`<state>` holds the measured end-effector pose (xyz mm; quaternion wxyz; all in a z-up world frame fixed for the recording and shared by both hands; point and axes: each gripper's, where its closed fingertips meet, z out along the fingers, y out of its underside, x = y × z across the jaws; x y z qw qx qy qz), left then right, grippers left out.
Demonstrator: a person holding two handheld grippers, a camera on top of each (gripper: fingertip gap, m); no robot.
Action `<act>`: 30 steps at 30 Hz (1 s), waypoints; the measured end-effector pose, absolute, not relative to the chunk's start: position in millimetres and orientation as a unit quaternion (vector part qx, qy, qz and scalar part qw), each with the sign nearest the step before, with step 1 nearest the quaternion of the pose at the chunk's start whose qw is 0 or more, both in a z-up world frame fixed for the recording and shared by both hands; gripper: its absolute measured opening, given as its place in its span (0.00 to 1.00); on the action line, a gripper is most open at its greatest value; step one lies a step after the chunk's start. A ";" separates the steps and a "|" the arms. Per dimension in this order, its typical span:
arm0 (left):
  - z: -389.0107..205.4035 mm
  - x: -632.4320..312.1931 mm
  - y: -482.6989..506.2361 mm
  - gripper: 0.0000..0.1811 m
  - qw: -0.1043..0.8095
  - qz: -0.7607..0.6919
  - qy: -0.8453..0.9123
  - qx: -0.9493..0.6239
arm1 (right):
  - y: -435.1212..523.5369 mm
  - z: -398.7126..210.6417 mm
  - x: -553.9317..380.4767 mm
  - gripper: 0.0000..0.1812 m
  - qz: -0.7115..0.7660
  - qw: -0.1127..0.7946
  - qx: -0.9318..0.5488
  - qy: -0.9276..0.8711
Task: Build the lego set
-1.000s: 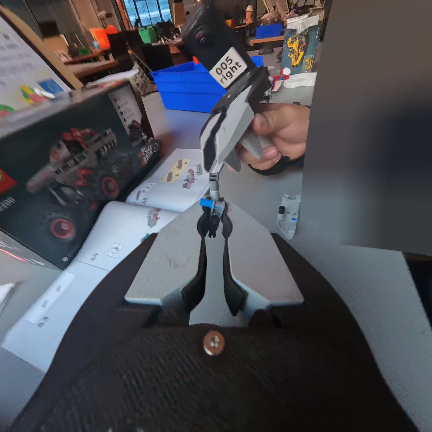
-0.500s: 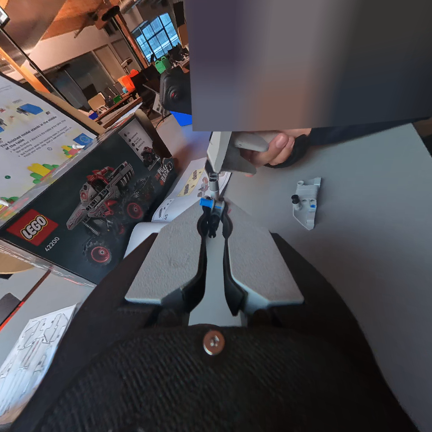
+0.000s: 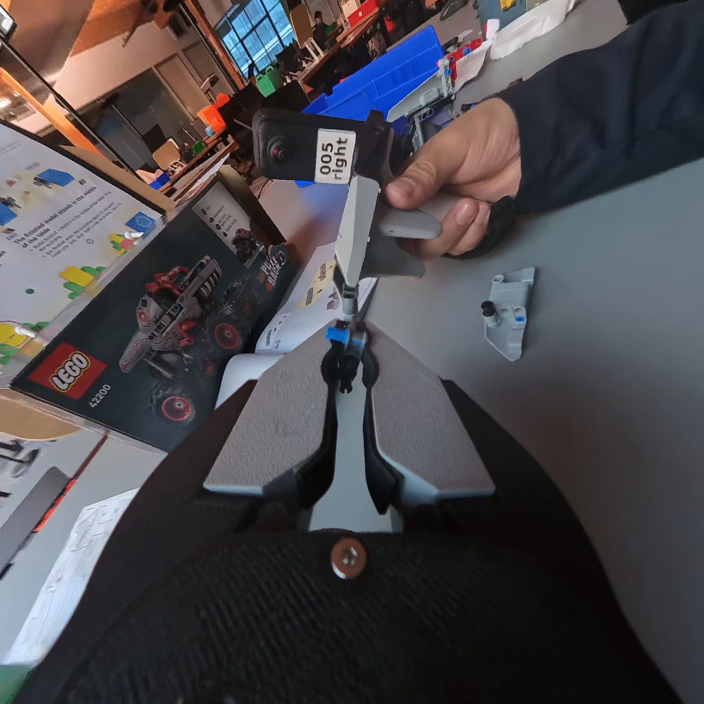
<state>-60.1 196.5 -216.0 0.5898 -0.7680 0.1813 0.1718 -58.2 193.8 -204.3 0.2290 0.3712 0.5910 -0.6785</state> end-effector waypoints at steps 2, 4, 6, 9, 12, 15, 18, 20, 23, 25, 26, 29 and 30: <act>-220.4 -61.0 196.2 0.03 0.570 0.202 0.198 -0.771 | 193.8 -208.6 -58.4 0.04 -0.669 0.218 0.376 0.603; -222.9 -60.8 195.4 0.03 0.561 0.212 0.206 -0.773 | 193.2 -212.5 -57.9 0.04 -0.661 0.216 0.378 0.611; -223.0 -60.3 194.1 0.03 0.558 0.216 0.214 -0.772 | 191.9 -212.8 -57.1 0.03 -0.663 0.225 0.377 0.606; -220.6 -55.1 192.2 0.03 0.558 0.236 0.239 -0.759 | 190.2 -210.6 -51.1 0.03 -0.664 0.233 0.360 0.613; -218.4 -49.6 190.8 0.03 0.556 0.258 0.261 -0.746 | 189.0 -206.1 -42.1 0.02 -0.667 0.253 0.335 0.616; -216.2 -47.7 189.7 0.03 0.564 0.249 0.263 -0.742 | 188.0 -202.9 -37.4 0.02 -0.671 0.259 0.317 0.618; -216.3 -49.8 190.3 0.03 0.562 0.249 0.251 -0.748 | 188.8 -201.5 -38.1 0.02 -0.674 0.256 0.319 0.615; -216.0 -51.9 190.6 0.03 0.561 0.255 0.248 -0.748 | 189.1 -200.7 -39.1 0.02 -0.675 0.250 0.324 0.614; -213.8 -52.5 190.8 0.03 0.561 0.275 0.255 -0.738 | 189.4 -198.6 -39.3 0.02 -0.679 0.245 0.321 0.613; -211.9 -52.7 189.8 0.03 0.551 0.328 0.287 -0.712 | 188.6 -198.4 -40.0 0.02 -0.681 0.221 0.312 0.625; -207.7 -51.7 188.7 0.03 0.552 0.354 0.301 -0.692 | 187.2 -196.6 -38.9 0.02 -0.681 0.189 0.296 0.642; -199.4 -49.3 187.3 0.02 0.549 0.395 0.306 -0.670 | 184.4 -189.0 -36.4 0.03 -0.671 0.060 0.240 0.699; -201.9 -50.7 187.9 0.03 0.540 0.401 0.308 -0.673 | 185.0 -191.5 -37.3 0.03 -0.657 0.029 0.236 0.715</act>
